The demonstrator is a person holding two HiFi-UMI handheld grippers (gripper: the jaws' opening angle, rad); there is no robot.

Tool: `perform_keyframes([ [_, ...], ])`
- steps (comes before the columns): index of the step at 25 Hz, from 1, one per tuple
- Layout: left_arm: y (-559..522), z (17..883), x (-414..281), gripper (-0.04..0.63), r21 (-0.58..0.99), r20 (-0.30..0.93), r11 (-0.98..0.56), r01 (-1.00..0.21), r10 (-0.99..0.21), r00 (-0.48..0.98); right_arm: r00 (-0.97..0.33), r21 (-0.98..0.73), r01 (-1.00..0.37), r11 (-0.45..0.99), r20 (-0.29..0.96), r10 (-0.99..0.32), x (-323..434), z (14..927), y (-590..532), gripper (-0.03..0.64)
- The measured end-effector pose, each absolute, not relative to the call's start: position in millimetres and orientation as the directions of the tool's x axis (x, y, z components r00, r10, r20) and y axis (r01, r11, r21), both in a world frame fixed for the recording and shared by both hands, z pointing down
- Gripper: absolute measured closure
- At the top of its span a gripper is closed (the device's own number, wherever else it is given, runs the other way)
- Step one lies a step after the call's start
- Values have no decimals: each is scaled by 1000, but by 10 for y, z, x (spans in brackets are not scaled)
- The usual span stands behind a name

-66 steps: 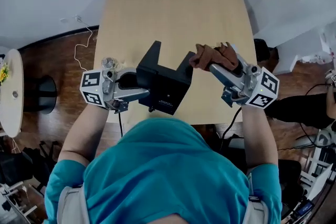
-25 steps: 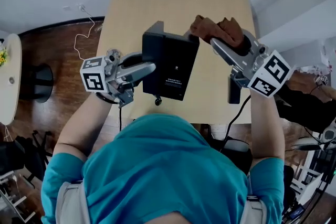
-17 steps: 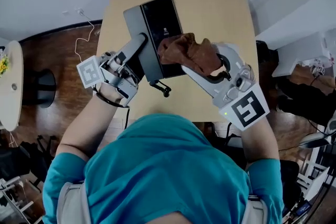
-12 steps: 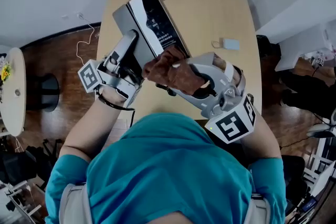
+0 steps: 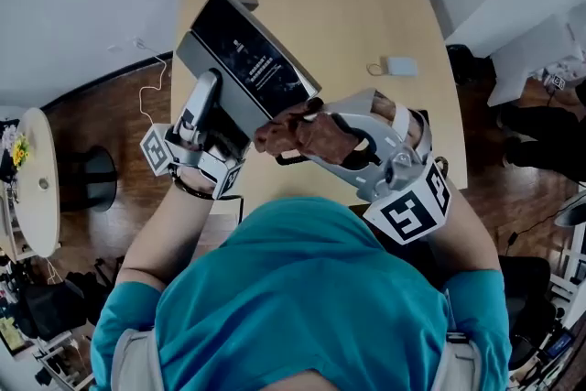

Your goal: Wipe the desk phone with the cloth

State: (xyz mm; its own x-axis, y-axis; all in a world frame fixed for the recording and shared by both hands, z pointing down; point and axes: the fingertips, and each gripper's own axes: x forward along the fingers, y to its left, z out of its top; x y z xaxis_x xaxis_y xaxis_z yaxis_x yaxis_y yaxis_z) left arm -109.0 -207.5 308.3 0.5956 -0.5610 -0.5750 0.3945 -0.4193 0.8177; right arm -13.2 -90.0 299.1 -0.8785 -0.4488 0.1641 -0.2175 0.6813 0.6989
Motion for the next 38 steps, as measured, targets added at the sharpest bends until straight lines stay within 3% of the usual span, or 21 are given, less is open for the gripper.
perform_keyframes([
  [12, -2062, 3082, -1094, 430, 817, -570, -453, 357, -534, 625, -857, 647, -343, 682, 83, -509, 223, 2801, -1081, 482],
  [38, -2071, 3083, -1095, 430, 822, -554, -470, 322, -523, 648, -854, 616, -346, 708, 106, -510, 228, 2882, -1067, 482],
])
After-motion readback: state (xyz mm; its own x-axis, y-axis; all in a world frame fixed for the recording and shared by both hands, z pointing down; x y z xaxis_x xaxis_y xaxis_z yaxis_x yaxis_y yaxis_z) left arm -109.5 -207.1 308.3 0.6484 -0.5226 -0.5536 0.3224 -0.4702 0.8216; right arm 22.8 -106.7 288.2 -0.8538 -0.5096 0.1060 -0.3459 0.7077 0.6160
